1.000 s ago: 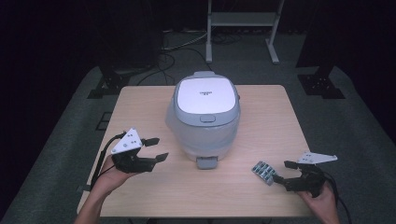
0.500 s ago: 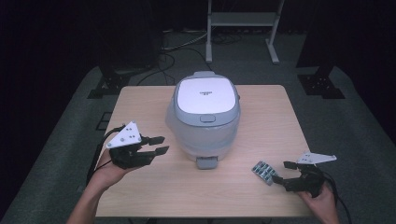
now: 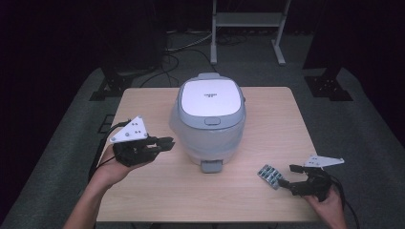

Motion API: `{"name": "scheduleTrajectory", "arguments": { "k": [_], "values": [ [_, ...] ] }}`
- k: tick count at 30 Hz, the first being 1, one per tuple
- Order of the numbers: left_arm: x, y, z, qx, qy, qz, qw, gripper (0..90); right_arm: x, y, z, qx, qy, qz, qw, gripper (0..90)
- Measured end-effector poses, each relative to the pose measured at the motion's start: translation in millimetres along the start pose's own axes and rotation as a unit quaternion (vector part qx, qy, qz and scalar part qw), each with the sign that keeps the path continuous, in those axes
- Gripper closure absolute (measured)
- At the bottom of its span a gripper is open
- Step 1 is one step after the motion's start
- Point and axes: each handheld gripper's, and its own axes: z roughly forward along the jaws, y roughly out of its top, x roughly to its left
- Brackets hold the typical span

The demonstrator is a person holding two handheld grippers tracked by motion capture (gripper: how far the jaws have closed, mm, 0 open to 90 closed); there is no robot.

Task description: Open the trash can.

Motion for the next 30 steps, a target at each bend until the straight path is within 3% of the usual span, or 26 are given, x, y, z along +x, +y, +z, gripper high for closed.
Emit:
{"name": "scheduleTrajectory", "arguments": {
  "k": [8, 21, 30],
  "values": [
    [-0.3, 18.7, 2.5, 0.001, -0.018, 0.005, 0.9998, 88.8, 0.9, 1.0, 0.5, 0.000, 0.000, -0.002, 1.0000, 16.0],
    [4.0, 51.9, 18.2, 0.003, -0.035, 0.018, 0.9992, 90.0, 1.4, 0.8, 2.1, 0.005, 0.002, -0.005, 1.0000, 16.0],
    [4.1, 68.8, 30.4, 0.018, -0.043, 0.033, 0.9984, 90.0, 2.0, 0.7, 2.1, 0.007, 0.003, -0.007, 0.9999, 16.0]
  ]
}}
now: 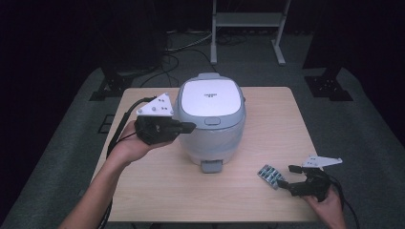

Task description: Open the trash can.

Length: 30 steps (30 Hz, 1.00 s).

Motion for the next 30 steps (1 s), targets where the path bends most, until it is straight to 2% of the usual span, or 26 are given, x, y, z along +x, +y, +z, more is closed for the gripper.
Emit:
{"name": "scheduleTrajectory", "arguments": {
  "k": [21, 30],
  "values": [
    [12.7, 15.3, 22.2, 0.011, -0.008, -0.004, 0.9999, 90.0, 0.9, -0.1, 0.2, 0.001, 0.003, -0.002, 1.0000, 16.0],
    [13.9, 23.4, 30.6, 0.015, -0.013, 0.002, 0.9998, 90.0, 1.6, 0.3, 0.5, 0.000, 0.005, -0.004, 1.0000, 16.0]
  ]
}}
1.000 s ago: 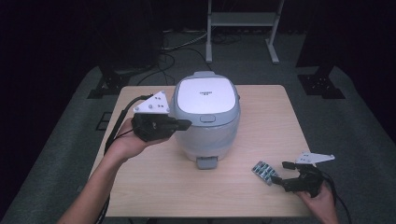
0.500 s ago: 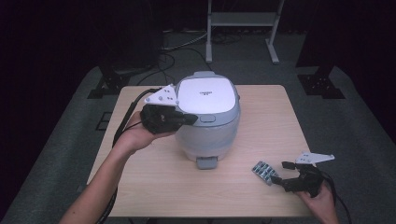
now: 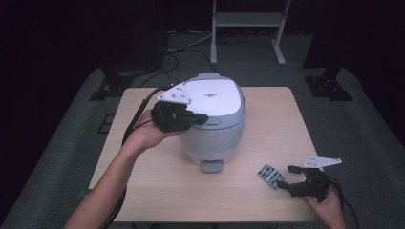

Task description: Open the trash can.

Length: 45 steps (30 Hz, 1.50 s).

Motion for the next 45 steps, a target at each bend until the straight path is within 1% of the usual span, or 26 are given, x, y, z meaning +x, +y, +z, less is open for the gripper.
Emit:
{"name": "scheduleTrajectory", "arguments": {
  "k": [7, 15, 25, 29, 39, 41, 43, 45],
  "values": [
    [1.6, 3.8, 7.8, 0.006, -0.002, 0.001, 1.0000, 90.0, -0.4, 0.0, -1.0, -0.003, -0.001, 0.003, 1.0000, 16.0],
    [3.8, 6.3, 14.5, 0.010, -0.003, 0.002, 0.9999, 90.0, -0.2, 0.2, -0.7, -0.004, 0.000, 0.001, 1.0000, 16.0],
    [6.3, 6.3, 21.9, 0.020, -0.003, 0.002, 0.9998, 90.0, -0.5, 0.1, -0.5, -0.004, 0.001, 0.000, 1.0000, 16.0],
    [6.0, 5.1, 22.7, 0.016, -0.004, -0.003, 0.9999, 90.0, -0.2, 0.2, -0.6, -0.005, 0.001, 0.000, 1.0000, 16.1],
    [3.7, 4.3, 23.4, 0.021, 0.001, 0.004, 0.9998, 90.0, 1.2, 0.7, 0.1, -0.003, 0.004, -0.003, 1.0000, 16.0],
    [3.7, 2.9, 24.5, 0.021, -0.003, 0.004, 0.9998, 90.0, 1.6, 0.8, 0.4, -0.002, 0.004, -0.003, 1.0000, 16.0],
    [3.8, 1.3, 24.5, 0.015, -0.006, -0.001, 0.9999, 90.0, 1.9, 0.9, 0.9, -0.001, 0.005, -0.004, 1.0000, 16.0],
    [4.1, 0.6, 24.5, 0.014, -0.004, -0.003, 0.9999, 90.0, 2.0, 0.9, 1.8, 0.002, 0.006, -0.006, 1.0000, 16.0]
  ]
}}
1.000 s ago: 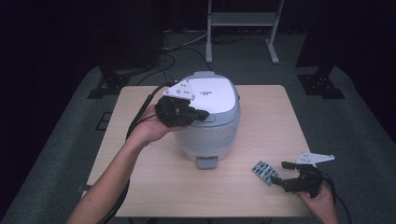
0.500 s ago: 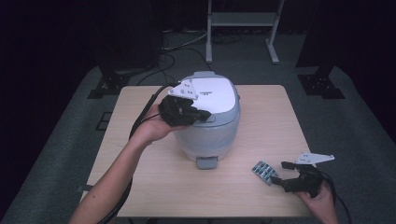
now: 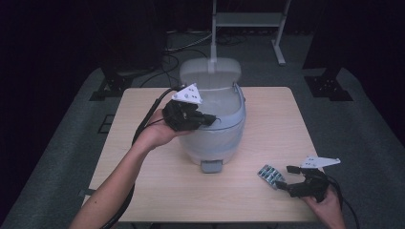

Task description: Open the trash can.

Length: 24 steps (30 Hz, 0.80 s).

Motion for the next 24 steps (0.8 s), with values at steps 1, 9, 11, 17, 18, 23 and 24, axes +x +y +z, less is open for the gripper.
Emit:
{"name": "scheduleTrajectory", "arguments": {
  "k": [1, 9, 11, 17, 18, 23, 24],
  "values": [
    [-0.3, -0.2, 0.2, 0.001, 0.000, 0.002, 1.0000, 90.0, 0.1, 0.0, 0.3, 0.001, 0.000, 0.000, 1.0000, 16.0],
    [-1.8, -1.3, -6.0, -0.004, -0.001, 0.002, 1.0000, 82.8, -0.4, -0.1, 0.4, 0.000, -0.001, 0.001, 1.0000, 16.0],
    [-2.1, -2.4, -10.1, -0.008, 0.000, 0.001, 1.0000, 81.7, -0.7, -0.2, 0.5, 0.001, -0.002, 0.002, 1.0000, 16.0],
    [-4.4, -4.9, -21.8, -0.008, 0.006, 0.001, 1.0000, 78.6, 0.2, -0.2, 1.5, 0.002, -0.002, 0.002, 1.0000, 16.0],
    [-4.6, -5.8, -23.8, -0.008, 0.007, 0.000, 0.9999, 78.2, 0.4, -0.1, 1.7, 0.003, -0.002, 0.001, 1.0000, 16.0],
    [-5.3, -13.0, -32.2, -0.008, 0.010, -0.004, 0.9999, 75.3, 1.0, 0.2, 1.5, 0.004, -0.005, -0.003, 1.0000, 16.0],
    [-5.5, -14.8, -33.7, -0.010, 0.010, -0.006, 0.9999, 74.3, 1.0, 0.2, 1.2, 0.002, -0.005, -0.003, 1.0000, 16.0]
  ]
}}
